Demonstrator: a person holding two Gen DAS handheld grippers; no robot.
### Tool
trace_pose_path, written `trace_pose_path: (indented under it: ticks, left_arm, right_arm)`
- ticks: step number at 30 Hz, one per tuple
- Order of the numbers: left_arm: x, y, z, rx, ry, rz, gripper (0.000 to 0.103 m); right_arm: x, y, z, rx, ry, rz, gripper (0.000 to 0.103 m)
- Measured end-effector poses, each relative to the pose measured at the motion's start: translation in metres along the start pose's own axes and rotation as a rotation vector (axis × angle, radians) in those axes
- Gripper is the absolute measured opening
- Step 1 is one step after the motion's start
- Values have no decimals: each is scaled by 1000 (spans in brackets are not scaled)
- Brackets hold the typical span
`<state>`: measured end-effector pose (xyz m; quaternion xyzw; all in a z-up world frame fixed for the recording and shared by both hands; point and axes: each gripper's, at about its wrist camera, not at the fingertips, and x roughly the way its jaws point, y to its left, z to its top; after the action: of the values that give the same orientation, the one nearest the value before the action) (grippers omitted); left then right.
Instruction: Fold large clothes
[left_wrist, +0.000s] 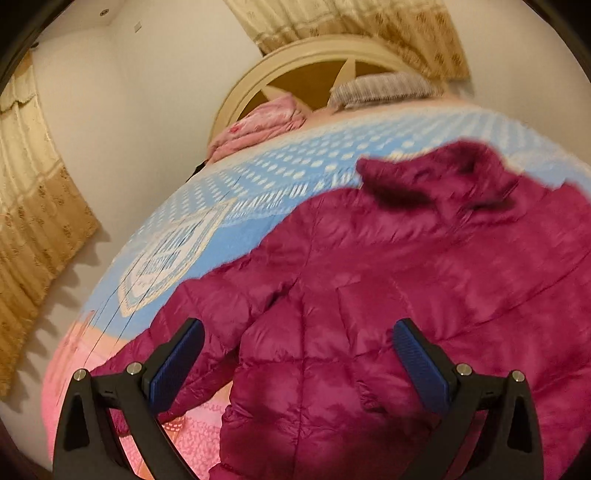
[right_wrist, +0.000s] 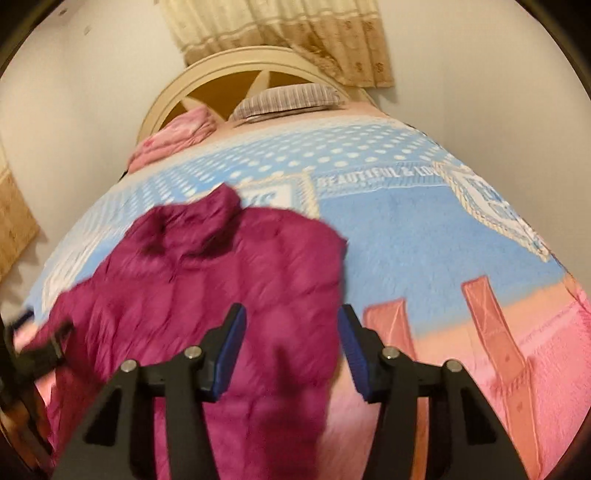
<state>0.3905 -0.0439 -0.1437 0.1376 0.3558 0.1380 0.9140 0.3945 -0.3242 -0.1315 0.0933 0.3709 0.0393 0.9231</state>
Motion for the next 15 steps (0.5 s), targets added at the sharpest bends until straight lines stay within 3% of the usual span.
trace_pose_path:
  ticks: [3,9,15]
  left_arm:
    - [21,3,-14,-21,51,7,102]
    - [33,10,-27,-68,75,-42,102]
    - [40,7,-31,-89,94,-57,102]
  right_arm:
    - [26,1,8,-6,26,5,55]
    - [76,14,-10,-75,123,14,55]
    - [87,2,-23,-71,138,22,55]
